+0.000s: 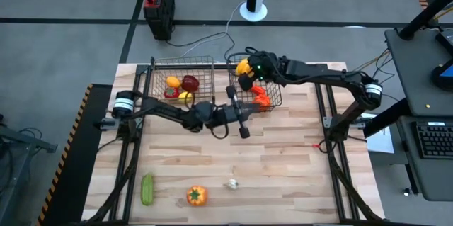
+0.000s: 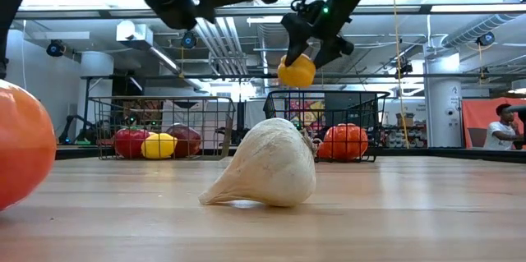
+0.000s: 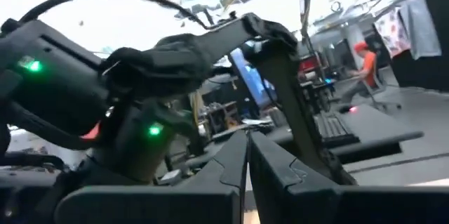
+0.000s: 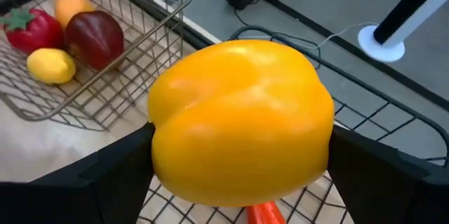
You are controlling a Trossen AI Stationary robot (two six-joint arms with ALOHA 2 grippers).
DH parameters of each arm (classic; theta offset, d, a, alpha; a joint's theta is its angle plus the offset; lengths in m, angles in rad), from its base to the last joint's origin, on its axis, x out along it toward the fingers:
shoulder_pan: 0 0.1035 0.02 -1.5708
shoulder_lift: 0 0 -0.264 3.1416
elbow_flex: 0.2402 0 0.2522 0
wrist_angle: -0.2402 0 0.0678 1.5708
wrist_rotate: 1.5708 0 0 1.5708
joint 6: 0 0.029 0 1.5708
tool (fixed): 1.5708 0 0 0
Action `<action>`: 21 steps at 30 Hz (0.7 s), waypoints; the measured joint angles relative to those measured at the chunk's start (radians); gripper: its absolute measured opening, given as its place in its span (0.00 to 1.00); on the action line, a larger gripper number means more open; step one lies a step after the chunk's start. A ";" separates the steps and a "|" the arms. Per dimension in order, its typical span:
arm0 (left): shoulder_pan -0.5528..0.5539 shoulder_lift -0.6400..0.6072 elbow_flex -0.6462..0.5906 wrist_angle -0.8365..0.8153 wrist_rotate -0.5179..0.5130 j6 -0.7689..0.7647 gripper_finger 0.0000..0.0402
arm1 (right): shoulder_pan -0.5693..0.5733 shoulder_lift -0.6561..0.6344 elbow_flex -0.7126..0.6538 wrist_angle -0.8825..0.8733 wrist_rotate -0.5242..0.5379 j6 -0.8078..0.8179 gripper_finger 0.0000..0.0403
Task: Sort produce into baskets
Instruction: Put the bell pepper into the black wire basket
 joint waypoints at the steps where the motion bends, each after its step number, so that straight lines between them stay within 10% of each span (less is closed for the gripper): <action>1: 0.007 0.008 0.009 -0.002 -0.001 -0.008 0.00 | 0.007 0.000 -0.002 0.001 0.001 -0.006 0.91; 21: 0.087 0.029 0.024 0.113 0.083 -0.128 0.00 | 0.019 -0.010 -0.046 -0.028 -0.031 0.067 0.91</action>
